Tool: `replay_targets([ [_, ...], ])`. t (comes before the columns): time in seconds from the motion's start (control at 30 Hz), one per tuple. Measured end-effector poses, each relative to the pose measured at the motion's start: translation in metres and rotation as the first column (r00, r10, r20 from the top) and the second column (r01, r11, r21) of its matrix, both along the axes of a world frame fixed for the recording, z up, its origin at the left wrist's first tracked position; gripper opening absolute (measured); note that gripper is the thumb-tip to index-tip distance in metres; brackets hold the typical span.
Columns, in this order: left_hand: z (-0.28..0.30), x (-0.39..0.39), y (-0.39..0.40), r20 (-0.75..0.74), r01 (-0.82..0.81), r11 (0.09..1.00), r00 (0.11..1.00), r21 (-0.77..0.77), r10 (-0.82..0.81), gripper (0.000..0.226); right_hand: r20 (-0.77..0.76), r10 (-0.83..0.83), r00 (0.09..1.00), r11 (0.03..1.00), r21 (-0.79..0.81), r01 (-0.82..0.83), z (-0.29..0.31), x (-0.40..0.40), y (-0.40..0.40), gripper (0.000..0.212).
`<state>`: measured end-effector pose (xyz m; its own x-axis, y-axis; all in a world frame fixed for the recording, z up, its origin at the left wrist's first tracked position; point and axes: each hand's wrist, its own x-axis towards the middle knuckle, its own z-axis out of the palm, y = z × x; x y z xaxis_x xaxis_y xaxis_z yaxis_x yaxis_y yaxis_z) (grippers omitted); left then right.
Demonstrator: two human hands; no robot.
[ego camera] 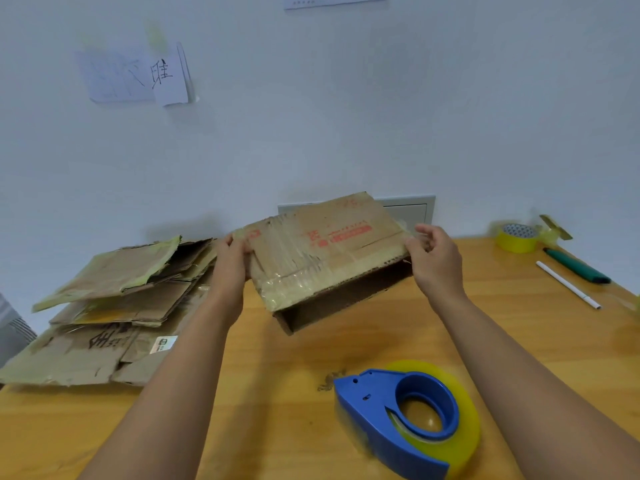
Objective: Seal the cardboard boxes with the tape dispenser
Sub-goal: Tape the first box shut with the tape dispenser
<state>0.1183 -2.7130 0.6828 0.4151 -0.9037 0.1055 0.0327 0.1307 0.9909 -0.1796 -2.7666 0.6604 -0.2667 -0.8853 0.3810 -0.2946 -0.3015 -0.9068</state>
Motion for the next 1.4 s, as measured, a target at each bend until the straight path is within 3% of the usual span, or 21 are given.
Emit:
replay_targets([
  [0.1, -0.005, 0.013, 0.003, -0.090, 0.080, 0.997, 0.993, -0.001, -0.079, 0.020, -0.070, 0.112, 0.991, 0.993, 0.039, -0.109, 0.007, -0.006, -0.002, 0.043],
  [0.23, -0.009, 0.025, 0.002, -0.188, 0.099, 0.994, 0.978, 0.055, -0.087, 0.040, -0.185, 0.262, 0.947, 0.964, 0.101, -0.247, 0.005, -0.012, -0.001, 0.065],
  [0.33, -0.017, 0.019, -0.001, -0.117, 0.048, 0.995, 0.992, 0.082, -0.038, 0.058, -0.231, 0.256, 0.939, 0.967, 0.077, -0.244, -0.003, -0.008, 0.000, 0.070],
  [0.4, -0.021, 0.011, -0.002, -0.044, 0.023, 0.997, 0.999, 0.072, -0.020, 0.065, -0.248, 0.140, 0.959, 0.990, 0.020, -0.139, -0.006, -0.005, -0.001, 0.063],
  [0.5, -0.027, -0.002, 0.001, 0.005, -0.016, 0.996, 1.000, 0.092, 0.016, 0.058, -0.107, 0.010, 0.994, 1.000, -0.004, -0.010, -0.009, -0.003, -0.008, 0.037],
  [0.67, -0.034, -0.008, 0.012, -0.152, 0.093, 0.996, 0.984, -0.018, -0.095, 0.038, 0.003, -0.179, 0.984, 0.981, 0.081, 0.179, -0.011, -0.004, -0.020, 0.005],
  [0.8, -0.041, -0.008, 0.015, -0.031, 0.192, 0.981, 0.981, -0.043, -0.193, 0.056, 0.061, -0.037, 0.997, 0.995, 0.095, 0.032, -0.009, 0.002, -0.012, 0.015],
  [0.87, -0.044, -0.007, 0.015, 0.112, 0.225, 0.974, 0.968, -0.006, -0.223, 0.075, 0.047, 0.097, 0.994, 0.991, 0.084, -0.100, -0.010, 0.005, -0.006, 0.017],
  [0.93, -0.049, -0.008, 0.014, 0.274, 0.159, 0.986, 0.947, 0.055, -0.168, 0.089, -0.003, 0.205, 0.979, 0.976, 0.081, -0.204, -0.017, 0.005, -0.005, 0.010],
  [1.1, -0.052, -0.012, 0.007, 0.419, 0.010, 0.998, 0.907, 0.057, -0.033, 0.072, -0.063, 0.350, 0.935, 0.930, 0.146, -0.338, -0.029, 0.004, -0.005, 0.041],
  [1.27, -0.043, -0.005, 0.005, 0.373, -0.109, 0.994, 0.922, 0.004, 0.099, 0.056, -0.085, 0.308, 0.948, 0.950, 0.087, -0.301, -0.023, 0.003, -0.003, 0.040],
  [1.4, -0.039, -0.007, 0.006, 0.382, -0.170, 0.985, 0.909, -0.023, 0.166, 0.062, -0.176, 0.267, 0.947, 0.964, 0.034, -0.265, -0.016, 0.007, 0.002, 0.041],
])
